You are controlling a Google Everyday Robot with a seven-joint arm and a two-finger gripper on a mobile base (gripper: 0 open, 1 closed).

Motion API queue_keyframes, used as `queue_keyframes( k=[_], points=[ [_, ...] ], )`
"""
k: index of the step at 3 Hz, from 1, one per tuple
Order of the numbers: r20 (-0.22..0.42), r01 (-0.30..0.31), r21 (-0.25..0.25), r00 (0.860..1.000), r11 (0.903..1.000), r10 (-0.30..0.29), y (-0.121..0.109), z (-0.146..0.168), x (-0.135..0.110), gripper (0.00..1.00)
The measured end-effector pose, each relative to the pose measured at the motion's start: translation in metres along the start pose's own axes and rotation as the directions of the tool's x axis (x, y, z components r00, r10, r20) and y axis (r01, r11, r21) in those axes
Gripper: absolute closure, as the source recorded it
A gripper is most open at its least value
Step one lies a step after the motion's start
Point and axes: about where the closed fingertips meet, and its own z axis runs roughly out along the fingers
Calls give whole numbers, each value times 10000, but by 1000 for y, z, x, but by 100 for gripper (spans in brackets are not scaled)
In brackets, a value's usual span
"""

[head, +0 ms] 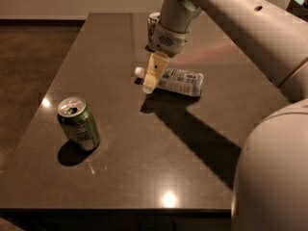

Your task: Place blue plastic bottle upright

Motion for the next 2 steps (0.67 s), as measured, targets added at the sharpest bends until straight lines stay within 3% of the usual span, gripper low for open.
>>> queue_keyframes(
  k=[2],
  points=[
    [-889,-250,-38,9957,9997,245,6,13,-6,42]
  ],
)
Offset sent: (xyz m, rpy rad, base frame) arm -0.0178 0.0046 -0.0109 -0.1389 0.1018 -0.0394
